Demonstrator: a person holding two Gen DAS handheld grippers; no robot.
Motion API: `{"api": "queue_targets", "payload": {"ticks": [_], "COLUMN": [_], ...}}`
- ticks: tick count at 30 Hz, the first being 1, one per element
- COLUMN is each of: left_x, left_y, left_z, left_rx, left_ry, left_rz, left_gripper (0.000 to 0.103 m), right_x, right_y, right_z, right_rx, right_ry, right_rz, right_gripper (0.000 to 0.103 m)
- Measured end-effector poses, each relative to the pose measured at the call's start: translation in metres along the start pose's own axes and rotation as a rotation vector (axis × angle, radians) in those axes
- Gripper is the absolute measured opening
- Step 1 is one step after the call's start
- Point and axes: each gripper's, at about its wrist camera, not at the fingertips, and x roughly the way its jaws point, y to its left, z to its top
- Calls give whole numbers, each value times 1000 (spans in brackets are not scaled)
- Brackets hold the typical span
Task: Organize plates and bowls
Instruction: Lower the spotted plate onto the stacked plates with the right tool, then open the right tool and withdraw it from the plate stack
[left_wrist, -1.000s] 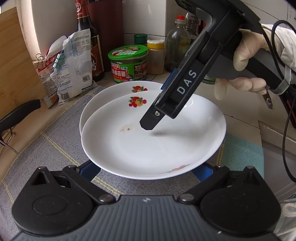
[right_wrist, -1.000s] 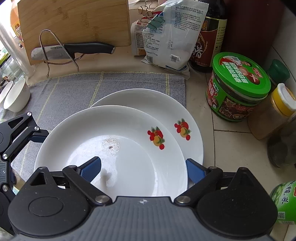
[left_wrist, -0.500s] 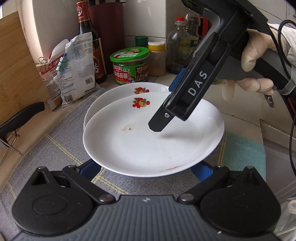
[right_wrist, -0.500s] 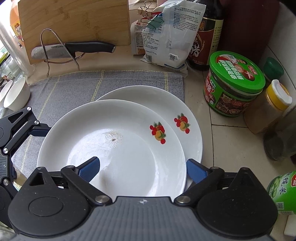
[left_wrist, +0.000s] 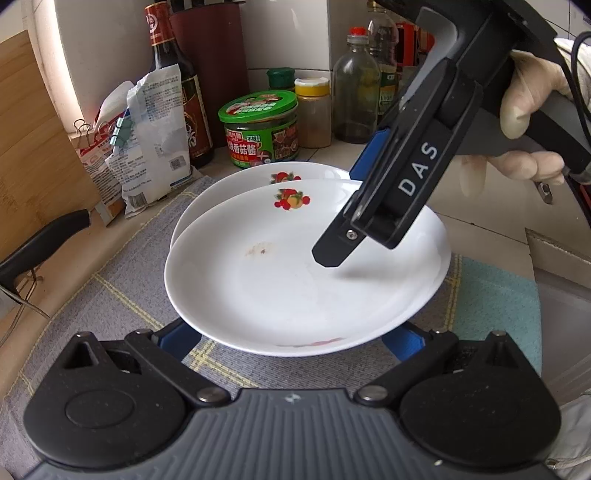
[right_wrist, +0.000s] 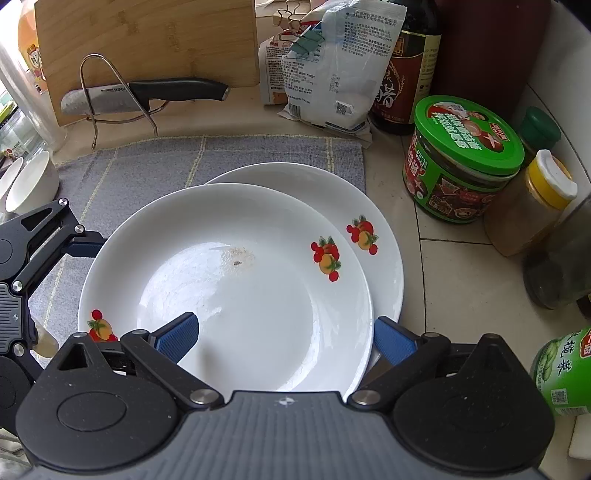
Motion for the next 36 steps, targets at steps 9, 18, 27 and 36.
{"api": "queue_targets", "payload": {"ticks": [9, 18, 27, 36], "left_x": [-8, -6, -20, -68], "left_y": [3, 6, 3, 5], "left_z": [-1, 2, -6, -26], "left_rx": [19, 30, -9, -190], "left_ry": [-5, -17, -78, -202], "left_rz": [19, 7, 56, 268], "left_gripper": [102, 102, 102, 102], "right_x": [-2, -9, -21, -40], "right_y": [-1, 2, 13, 35], "right_z": [-1, -3, -9, -4], "right_rx": [5, 2, -12, -64], "right_ry": [5, -8, -80, -240], "right_rz": [-1, 26, 7, -39], "right_gripper": [103, 103, 103, 103]}}
